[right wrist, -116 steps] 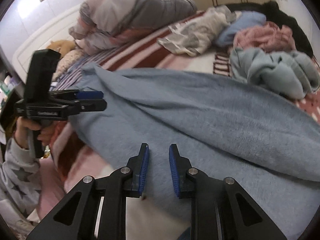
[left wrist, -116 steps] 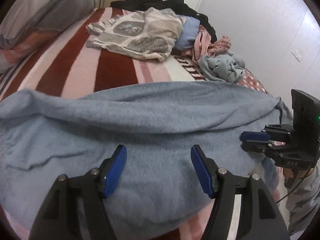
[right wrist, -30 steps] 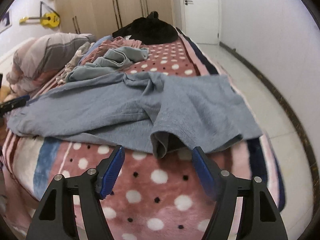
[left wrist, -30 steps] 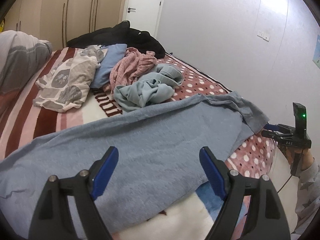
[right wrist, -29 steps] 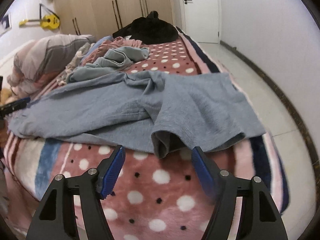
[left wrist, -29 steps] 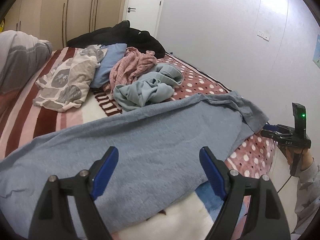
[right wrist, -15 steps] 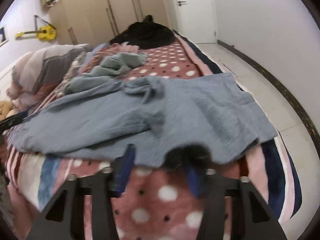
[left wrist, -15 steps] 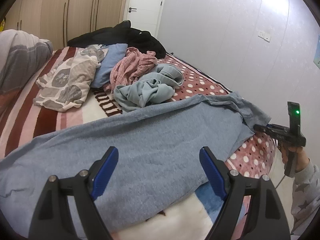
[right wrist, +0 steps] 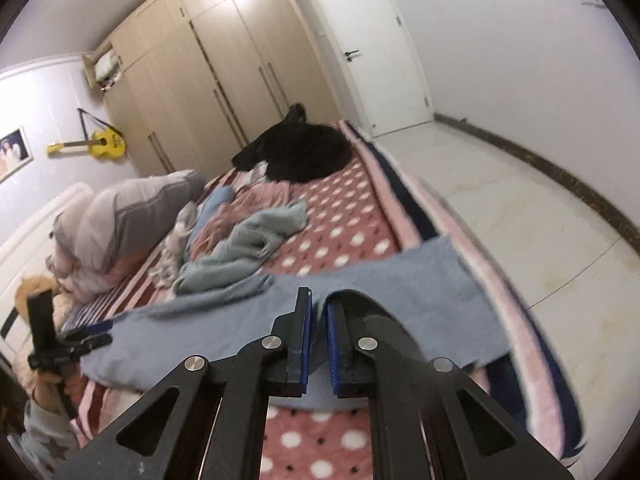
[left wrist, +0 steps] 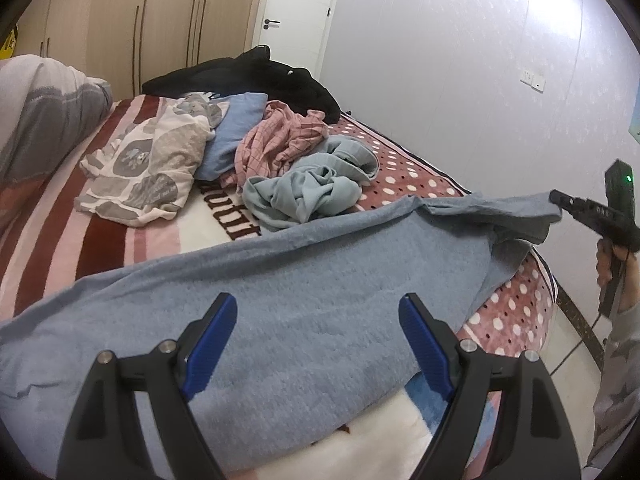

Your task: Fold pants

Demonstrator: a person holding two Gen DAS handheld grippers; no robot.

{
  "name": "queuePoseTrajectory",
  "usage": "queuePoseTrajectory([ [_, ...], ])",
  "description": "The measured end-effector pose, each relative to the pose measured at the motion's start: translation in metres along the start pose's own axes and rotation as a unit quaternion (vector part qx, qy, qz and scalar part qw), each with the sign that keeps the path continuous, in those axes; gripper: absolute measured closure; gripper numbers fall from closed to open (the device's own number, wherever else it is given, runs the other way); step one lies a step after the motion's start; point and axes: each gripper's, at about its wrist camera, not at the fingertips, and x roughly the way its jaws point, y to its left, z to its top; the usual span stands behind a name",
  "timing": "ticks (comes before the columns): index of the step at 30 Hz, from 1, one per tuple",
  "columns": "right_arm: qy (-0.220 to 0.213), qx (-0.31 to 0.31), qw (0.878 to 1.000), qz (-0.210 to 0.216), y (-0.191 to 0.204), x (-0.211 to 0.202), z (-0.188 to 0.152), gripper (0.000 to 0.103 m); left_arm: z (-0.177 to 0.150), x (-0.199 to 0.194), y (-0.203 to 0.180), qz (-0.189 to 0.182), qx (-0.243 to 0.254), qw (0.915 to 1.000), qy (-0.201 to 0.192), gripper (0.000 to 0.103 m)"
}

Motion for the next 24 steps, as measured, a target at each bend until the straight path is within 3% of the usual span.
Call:
queuePoseTrajectory([
  [7,0.015,0.036,0.997,-0.069,-0.045,0.05,0.035,0.101,0.0,0.01,0.002,0.003,-0.004,1.0,0.008,0.023],
  [15,0.056,0.029,0.988,-0.139,-0.088,0.096,0.036,0.098,0.007,0.03,0.003,0.007,-0.011,0.9998,0.017,0.023],
  [17,0.046,-0.005,0.989,-0.138,-0.075,0.086,0.032,0.094,0.01,0.033,0.001,0.006,-0.01,0.9998,0.017,0.023],
  [18,0.04,-0.021,0.99,-0.131,-0.065,0.082,0.031,0.085,0.011,0.034,0.0,0.004,-0.009,0.9998,0.016,0.023],
  [20,0.044,-0.043,0.994,-0.092,-0.044,0.072,0.024,0.083,0.014,0.035,-0.002,0.0,-0.01,0.9999,0.013,0.023],
  [24,0.099,-0.091,0.991,-0.014,0.004,0.082,-0.006,0.083,0.016,0.034,-0.006,-0.005,-0.004,0.9999,0.009,0.023],
])
